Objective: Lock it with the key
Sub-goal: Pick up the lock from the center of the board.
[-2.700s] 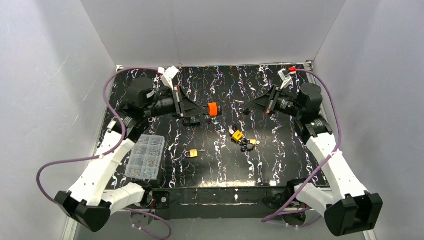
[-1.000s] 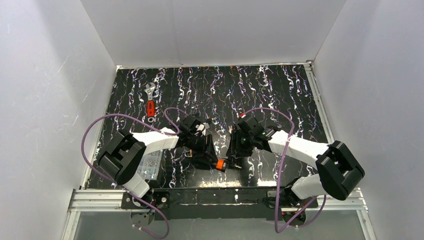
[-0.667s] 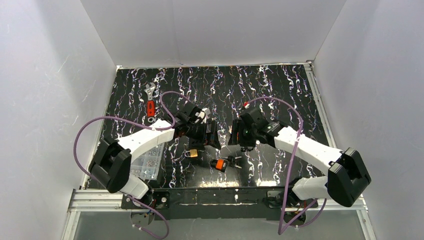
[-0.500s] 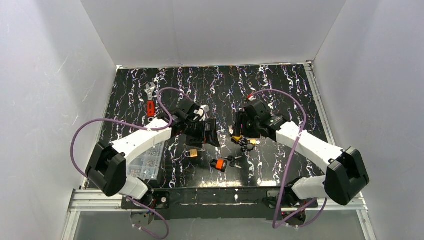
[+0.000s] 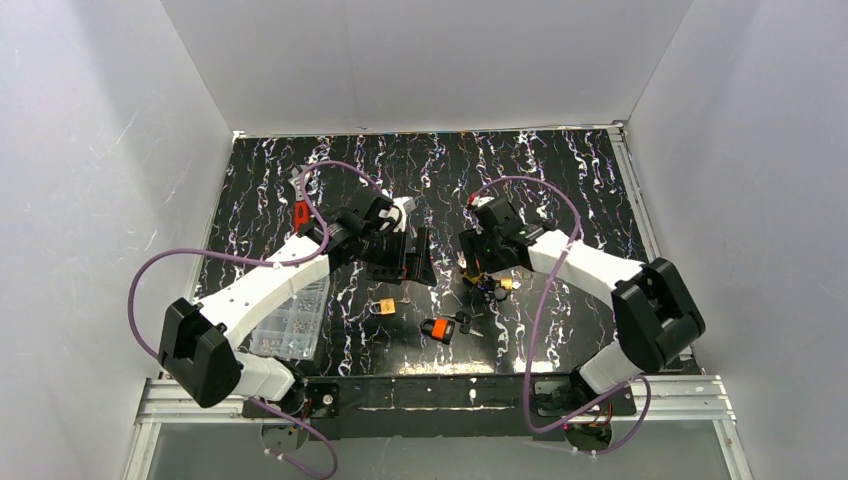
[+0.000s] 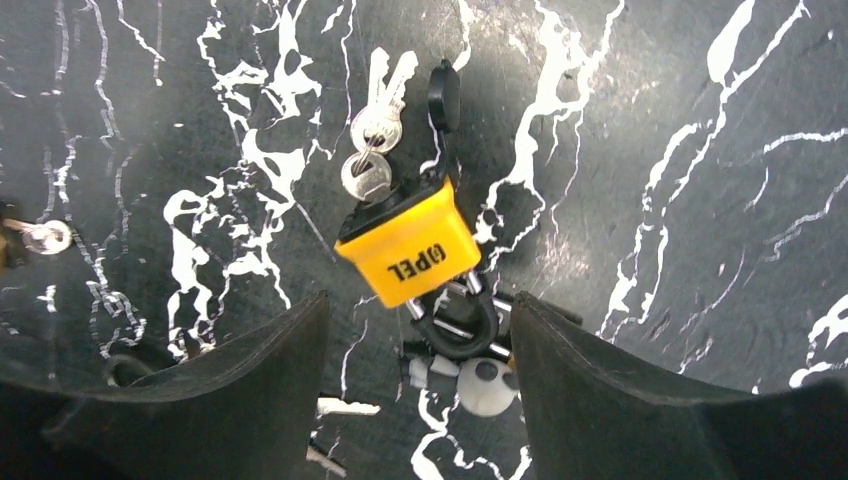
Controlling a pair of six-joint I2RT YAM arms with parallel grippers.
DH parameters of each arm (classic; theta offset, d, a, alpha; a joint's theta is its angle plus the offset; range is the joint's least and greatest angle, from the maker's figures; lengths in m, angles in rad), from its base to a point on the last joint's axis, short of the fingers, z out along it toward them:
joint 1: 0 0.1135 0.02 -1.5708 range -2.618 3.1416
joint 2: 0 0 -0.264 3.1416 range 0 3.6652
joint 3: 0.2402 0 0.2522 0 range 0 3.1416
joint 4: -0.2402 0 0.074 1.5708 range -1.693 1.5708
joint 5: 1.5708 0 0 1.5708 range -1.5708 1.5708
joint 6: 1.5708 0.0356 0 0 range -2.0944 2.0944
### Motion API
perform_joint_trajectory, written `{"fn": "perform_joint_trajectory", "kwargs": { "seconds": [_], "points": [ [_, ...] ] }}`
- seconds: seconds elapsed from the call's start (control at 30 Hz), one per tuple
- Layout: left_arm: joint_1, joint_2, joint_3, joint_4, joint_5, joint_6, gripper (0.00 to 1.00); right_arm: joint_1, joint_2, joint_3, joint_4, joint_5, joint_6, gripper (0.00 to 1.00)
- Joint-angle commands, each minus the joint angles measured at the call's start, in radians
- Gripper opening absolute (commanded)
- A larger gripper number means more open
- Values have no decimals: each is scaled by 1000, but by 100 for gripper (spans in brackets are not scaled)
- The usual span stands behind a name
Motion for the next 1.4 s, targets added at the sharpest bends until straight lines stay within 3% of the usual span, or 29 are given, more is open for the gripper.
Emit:
{"fn": "perform_joint_trajectory", "kwargs": {
  "seconds": [0.0, 0.2, 0.53, 0.57, 0.63, 0.8, 0.87, 0.93, 1.17, 1.37],
  "points": [
    [7, -30, 31, -43, -4, 24, 98, 1, 71, 60, 51, 5, -142, 72],
    [13, -35, 27, -44, 0, 22, 98, 4, 150, 76, 69, -62, -169, 71],
    [24, -39, 19, -40, 1, 14, 98, 12, 227, 111, 65, -30, -136, 63],
    [26, -42, 15, -34, 1, 7, 98, 12, 243, 143, 31, -37, -106, 47],
    [27, -47, 10, -21, -1, -7, 97, 10, 257, 212, -70, -33, 5, 1],
    [26, -75, -35, 130, 0, -33, 88, 5, 99, 359, -254, -155, 400, 1],
    [12, -112, -66, 203, -54, -24, 78, -10, -4, 345, -212, -259, 582, 1],
    [-5, -167, -100, 316, -76, -29, 70, -11, -137, 245, -68, -315, 794, 1],
    [-42, -174, -61, 370, -43, -25, 56, 21, -280, 155, 46, -216, 926, 1],
    [-93, -175, -43, 377, -108, 21, 55, 63, -312, 152, 45, -176, 1004, 1]
  ]
}}
